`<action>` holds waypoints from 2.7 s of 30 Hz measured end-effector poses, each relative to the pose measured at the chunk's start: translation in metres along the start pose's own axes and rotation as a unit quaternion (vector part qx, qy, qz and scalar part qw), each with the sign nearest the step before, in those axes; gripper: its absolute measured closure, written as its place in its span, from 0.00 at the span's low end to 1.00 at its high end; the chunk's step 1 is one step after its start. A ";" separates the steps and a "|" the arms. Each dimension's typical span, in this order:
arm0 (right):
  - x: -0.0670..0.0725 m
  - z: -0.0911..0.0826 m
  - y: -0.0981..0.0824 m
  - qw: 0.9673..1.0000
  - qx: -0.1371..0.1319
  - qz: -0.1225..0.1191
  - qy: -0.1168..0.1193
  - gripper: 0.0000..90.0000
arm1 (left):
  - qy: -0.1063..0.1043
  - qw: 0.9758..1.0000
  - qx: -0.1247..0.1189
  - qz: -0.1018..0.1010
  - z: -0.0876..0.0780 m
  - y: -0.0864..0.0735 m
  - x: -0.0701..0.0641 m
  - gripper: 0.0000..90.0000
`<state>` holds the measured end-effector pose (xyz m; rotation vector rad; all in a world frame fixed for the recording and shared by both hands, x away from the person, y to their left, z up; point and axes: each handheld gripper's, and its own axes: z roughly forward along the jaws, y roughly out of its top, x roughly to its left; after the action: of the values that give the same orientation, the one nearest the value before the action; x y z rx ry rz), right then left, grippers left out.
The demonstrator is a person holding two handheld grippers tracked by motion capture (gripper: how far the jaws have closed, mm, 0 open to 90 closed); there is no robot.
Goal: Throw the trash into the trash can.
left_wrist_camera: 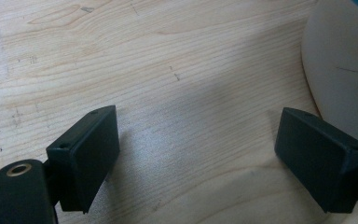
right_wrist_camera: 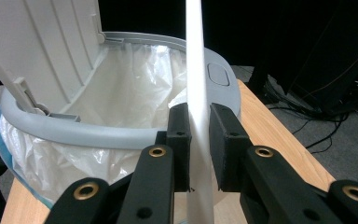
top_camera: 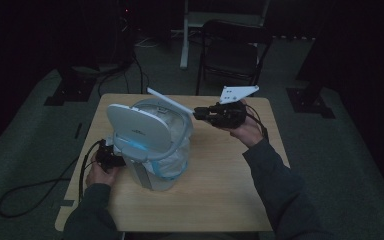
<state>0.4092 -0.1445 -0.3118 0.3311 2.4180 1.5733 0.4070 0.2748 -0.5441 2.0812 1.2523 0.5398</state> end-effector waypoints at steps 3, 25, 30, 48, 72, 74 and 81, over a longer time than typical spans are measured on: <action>0.001 0.001 0.001 1.000 0.002 -0.003 0.004 0.87 | 0.000 1.000 0.000 0.000 0.000 0.000 0.000 0.16; 0.009 0.011 0.004 0.999 0.011 -0.016 0.031 0.87 | 0.001 1.000 0.000 0.000 0.000 0.000 0.000 0.16; 0.010 0.013 0.005 0.999 0.013 -0.020 0.036 0.87 | 0.001 1.000 0.000 0.000 0.000 0.000 0.000 0.16; 0.013 0.018 0.010 0.999 0.018 -0.027 0.043 0.87 | 0.001 1.000 0.000 0.000 0.000 0.000 0.000 0.16; 0.011 0.017 0.007 0.999 0.004 -0.013 0.045 0.64 | 0.000 1.000 0.000 0.000 0.000 0.000 0.000 0.16; 0.012 0.017 0.007 0.999 0.003 -0.012 0.047 0.64 | 0.000 1.000 0.000 0.000 0.000 0.000 0.000 0.16; 0.017 0.016 0.009 0.999 0.001 -0.017 0.049 0.59 | 0.000 1.000 0.000 0.000 0.000 0.000 0.000 0.16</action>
<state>0.3987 -0.1216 -0.3116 0.2172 2.4849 1.6079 0.4070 0.2748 -0.5441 2.0810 1.2522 0.5399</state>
